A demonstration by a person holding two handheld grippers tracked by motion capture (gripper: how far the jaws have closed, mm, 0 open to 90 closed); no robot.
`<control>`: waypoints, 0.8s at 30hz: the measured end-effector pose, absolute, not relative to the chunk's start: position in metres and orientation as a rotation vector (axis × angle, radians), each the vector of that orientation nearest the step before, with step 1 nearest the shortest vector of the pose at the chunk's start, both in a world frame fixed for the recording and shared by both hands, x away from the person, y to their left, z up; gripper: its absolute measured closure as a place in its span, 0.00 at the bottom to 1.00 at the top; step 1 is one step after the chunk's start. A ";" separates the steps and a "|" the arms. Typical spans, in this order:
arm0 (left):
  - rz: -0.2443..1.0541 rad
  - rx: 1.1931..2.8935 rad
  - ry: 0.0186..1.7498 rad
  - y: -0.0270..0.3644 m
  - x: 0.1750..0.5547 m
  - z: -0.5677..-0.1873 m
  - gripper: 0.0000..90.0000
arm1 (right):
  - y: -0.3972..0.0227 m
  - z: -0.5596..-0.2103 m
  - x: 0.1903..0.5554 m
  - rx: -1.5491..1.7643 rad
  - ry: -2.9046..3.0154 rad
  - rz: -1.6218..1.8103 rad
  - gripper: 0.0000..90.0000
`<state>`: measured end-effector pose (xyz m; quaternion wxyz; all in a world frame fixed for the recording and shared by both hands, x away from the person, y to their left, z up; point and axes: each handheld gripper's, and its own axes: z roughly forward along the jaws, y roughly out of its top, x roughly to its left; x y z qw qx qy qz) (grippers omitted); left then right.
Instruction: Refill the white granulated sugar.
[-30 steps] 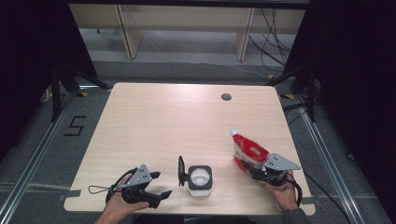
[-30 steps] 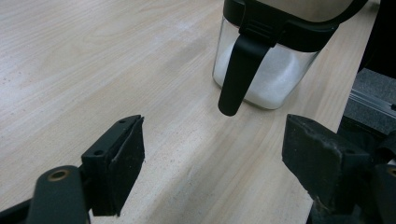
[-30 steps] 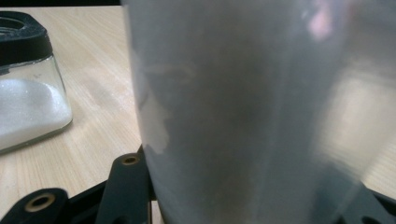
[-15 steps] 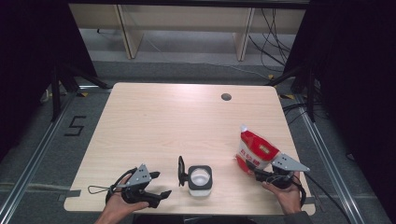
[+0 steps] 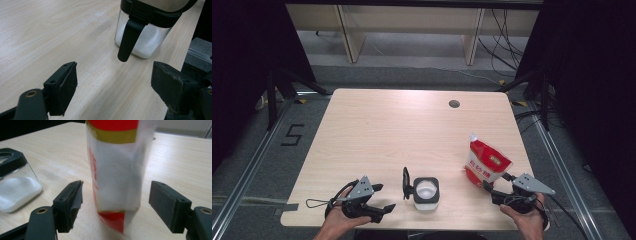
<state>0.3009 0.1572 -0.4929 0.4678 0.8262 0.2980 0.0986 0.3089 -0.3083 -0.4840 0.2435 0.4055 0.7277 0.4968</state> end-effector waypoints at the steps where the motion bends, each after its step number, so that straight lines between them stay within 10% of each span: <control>1: 0.260 2.054 0.707 0.159 0.302 -0.492 0.23 | -0.310 -0.483 0.304 1.133 1.978 1.352 0.32; 24: 0.217 1.994 0.728 0.152 0.308 -0.484 0.23 | -0.313 -0.485 0.264 1.199 2.054 1.155 0.28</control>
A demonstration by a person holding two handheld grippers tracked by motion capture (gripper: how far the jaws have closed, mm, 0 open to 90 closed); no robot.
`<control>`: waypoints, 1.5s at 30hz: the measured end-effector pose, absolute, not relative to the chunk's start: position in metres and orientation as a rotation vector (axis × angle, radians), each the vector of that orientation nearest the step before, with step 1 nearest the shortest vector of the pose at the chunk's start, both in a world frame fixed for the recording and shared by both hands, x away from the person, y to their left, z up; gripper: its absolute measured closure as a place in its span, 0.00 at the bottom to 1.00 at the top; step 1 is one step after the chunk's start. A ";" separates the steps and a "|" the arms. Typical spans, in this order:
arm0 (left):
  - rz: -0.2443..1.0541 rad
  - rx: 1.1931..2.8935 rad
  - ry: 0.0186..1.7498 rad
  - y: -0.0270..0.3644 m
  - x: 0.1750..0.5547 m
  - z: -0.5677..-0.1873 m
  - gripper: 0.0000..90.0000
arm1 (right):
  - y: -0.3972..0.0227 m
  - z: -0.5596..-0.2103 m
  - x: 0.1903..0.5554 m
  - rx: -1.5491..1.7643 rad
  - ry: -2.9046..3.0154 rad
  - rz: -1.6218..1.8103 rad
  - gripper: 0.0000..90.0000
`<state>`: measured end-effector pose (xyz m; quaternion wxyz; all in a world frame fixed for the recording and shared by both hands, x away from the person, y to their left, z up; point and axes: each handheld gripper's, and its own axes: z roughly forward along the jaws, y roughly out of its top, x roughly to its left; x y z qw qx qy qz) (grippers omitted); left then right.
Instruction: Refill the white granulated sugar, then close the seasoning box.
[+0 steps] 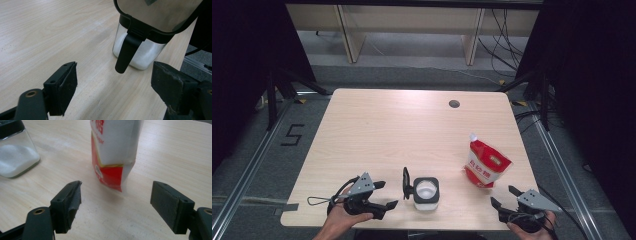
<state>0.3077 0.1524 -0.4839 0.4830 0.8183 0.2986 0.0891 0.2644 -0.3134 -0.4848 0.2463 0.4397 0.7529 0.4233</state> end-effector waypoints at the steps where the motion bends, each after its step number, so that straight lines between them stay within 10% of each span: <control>1: 0.208 1.992 0.749 0.151 0.307 -0.483 0.23 | -0.310 -0.484 0.259 1.267 2.040 1.142 0.28; 14: 0.225 1.988 0.712 0.146 0.305 -0.472 0.28 | -0.308 -0.488 0.260 1.207 2.101 1.129 0.28; 29: 0.271 1.966 0.611 0.148 0.303 -0.456 0.96 | -0.307 -0.486 0.252 1.241 2.087 1.091 0.28; 45: 0.280 1.945 0.529 0.135 0.301 -0.437 0.99 | -0.306 -0.485 0.255 1.173 2.102 1.089 0.29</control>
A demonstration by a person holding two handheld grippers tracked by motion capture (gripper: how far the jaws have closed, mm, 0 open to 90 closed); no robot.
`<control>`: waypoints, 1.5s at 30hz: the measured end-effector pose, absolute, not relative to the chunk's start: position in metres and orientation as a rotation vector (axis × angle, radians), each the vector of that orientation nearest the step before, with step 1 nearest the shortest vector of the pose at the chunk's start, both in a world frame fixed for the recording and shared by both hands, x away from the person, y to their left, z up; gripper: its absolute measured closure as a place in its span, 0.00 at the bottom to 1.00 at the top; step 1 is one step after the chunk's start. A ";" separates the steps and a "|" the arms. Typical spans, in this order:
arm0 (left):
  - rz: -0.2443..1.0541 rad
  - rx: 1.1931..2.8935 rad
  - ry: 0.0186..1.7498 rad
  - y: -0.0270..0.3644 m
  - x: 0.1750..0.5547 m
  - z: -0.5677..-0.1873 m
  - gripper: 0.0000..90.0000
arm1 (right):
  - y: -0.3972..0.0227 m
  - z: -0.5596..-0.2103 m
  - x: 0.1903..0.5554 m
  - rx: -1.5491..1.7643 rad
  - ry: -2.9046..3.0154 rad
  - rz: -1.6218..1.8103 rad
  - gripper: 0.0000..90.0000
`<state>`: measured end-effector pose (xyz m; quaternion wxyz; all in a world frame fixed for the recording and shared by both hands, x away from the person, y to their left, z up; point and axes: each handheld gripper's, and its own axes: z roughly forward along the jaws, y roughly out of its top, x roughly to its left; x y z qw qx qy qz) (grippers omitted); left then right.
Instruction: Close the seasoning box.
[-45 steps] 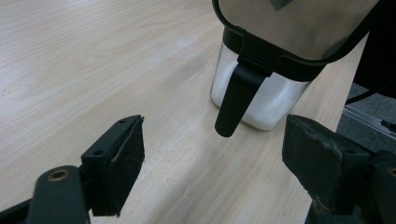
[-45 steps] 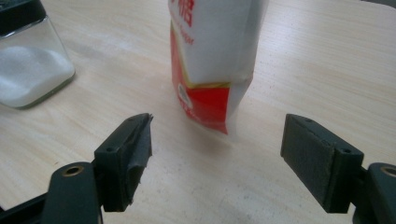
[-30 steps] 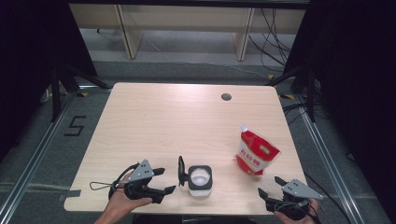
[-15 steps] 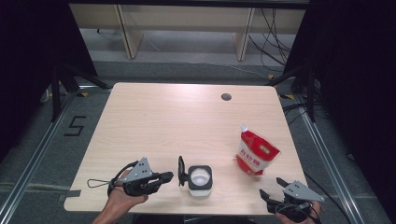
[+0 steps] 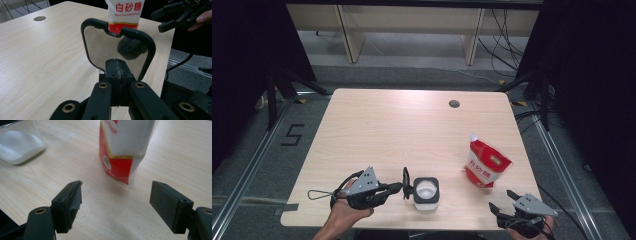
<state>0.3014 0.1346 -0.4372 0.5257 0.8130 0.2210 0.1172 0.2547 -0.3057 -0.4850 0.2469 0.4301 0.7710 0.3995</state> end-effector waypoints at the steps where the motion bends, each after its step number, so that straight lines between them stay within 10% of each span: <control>1: 0.280 1.945 0.529 0.135 0.301 -0.437 0.99 | -0.306 -0.485 0.255 1.170 2.102 1.083 0.29; 45: 0.337 2.011 0.403 0.096 0.311 -0.419 0.97 | -0.306 -0.484 0.257 1.129 2.090 1.093 0.30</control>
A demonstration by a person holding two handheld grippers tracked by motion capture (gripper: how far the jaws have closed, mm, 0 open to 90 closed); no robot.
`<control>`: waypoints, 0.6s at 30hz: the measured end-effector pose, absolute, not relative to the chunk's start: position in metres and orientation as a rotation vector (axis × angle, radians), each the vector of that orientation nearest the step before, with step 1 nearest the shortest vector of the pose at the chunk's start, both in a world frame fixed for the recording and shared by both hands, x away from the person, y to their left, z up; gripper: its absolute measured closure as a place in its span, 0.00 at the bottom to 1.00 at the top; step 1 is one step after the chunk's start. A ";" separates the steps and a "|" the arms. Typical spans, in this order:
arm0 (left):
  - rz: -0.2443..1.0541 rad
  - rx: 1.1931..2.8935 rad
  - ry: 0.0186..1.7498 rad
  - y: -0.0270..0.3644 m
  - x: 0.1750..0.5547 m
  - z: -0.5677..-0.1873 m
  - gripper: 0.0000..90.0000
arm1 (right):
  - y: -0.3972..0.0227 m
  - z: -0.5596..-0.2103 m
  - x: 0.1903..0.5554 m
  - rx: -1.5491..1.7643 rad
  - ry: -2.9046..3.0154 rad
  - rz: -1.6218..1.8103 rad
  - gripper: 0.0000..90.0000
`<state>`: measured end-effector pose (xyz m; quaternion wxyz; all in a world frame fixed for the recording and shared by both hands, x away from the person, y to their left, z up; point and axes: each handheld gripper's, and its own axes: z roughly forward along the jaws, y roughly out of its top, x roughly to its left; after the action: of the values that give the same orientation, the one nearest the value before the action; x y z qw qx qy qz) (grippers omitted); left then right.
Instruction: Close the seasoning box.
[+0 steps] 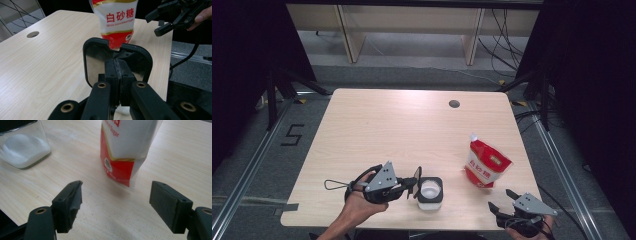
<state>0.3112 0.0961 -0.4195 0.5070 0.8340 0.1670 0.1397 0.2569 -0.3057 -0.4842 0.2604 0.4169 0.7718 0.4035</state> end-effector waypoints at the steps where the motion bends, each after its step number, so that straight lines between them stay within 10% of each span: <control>1: 0.337 2.011 0.403 0.096 0.311 -0.419 0.97 | -0.306 -0.484 0.257 1.129 2.090 1.093 0.30; 18: 0.307 2.047 0.397 0.081 0.311 -0.430 0.97 | -0.305 -0.484 0.256 1.136 2.113 1.090 0.30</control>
<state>0.3114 0.0808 -0.4295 0.4943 0.8443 0.1636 0.1266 0.2562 -0.3047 -0.4844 0.2506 0.4172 0.7763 0.4006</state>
